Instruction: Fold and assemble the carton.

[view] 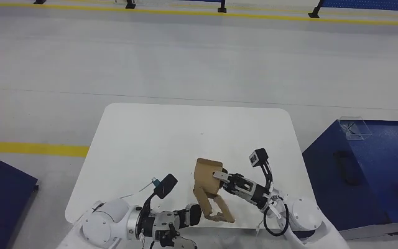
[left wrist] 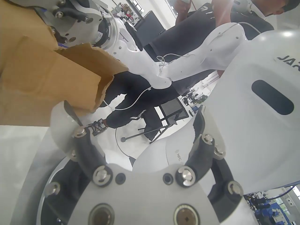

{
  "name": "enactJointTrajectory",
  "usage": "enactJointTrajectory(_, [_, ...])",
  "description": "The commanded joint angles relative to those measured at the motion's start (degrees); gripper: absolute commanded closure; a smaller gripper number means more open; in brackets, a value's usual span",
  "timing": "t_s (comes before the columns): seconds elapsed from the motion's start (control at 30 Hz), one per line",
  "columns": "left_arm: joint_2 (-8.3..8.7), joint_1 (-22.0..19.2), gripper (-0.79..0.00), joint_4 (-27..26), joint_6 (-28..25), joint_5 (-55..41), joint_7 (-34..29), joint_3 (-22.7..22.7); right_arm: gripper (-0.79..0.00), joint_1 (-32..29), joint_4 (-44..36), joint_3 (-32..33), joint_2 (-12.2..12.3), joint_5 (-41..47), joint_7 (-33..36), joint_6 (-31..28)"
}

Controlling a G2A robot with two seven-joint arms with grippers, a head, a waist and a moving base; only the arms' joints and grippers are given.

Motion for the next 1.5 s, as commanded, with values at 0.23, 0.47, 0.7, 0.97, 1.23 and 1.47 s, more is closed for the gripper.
enactJointTrajectory(0.23, [-0.05,-1.19,-0.785,1.88,-1.58,-0.30,1.60,1.71,0.000,-0.10,1.67,-0.59,-0.46,6.96,1.37,0.53])
enactJointTrajectory(0.47, [0.39,-0.53,-0.785,2.98,-2.65,-1.09,2.66,0.61,0.000,0.22,3.09,5.00,-0.15,10.28,1.16,0.35])
enactJointTrajectory(0.7, [0.67,-0.18,-0.785,3.36,-2.55,-1.42,2.57,0.05,0.000,-0.01,2.84,6.42,-0.04,11.38,1.58,1.02])
enactJointTrajectory(0.97, [0.65,0.32,-0.785,3.41,-3.59,2.63,10.43,-3.65,0.000,-0.08,3.63,5.61,-0.64,22.24,0.99,3.69])
enactJointTrajectory(1.23, [-0.92,8.55,-0.785,-5.16,-8.46,35.49,39.70,-11.24,0.000,4.94,13.12,4.17,-2.08,51.76,3.19,19.16])
enactJointTrajectory(1.47, [-2.27,10.31,-0.785,-8.96,-4.15,59.17,55.25,-13.07,0.000,6.77,16.30,3.00,-2.80,63.97,3.06,27.75])
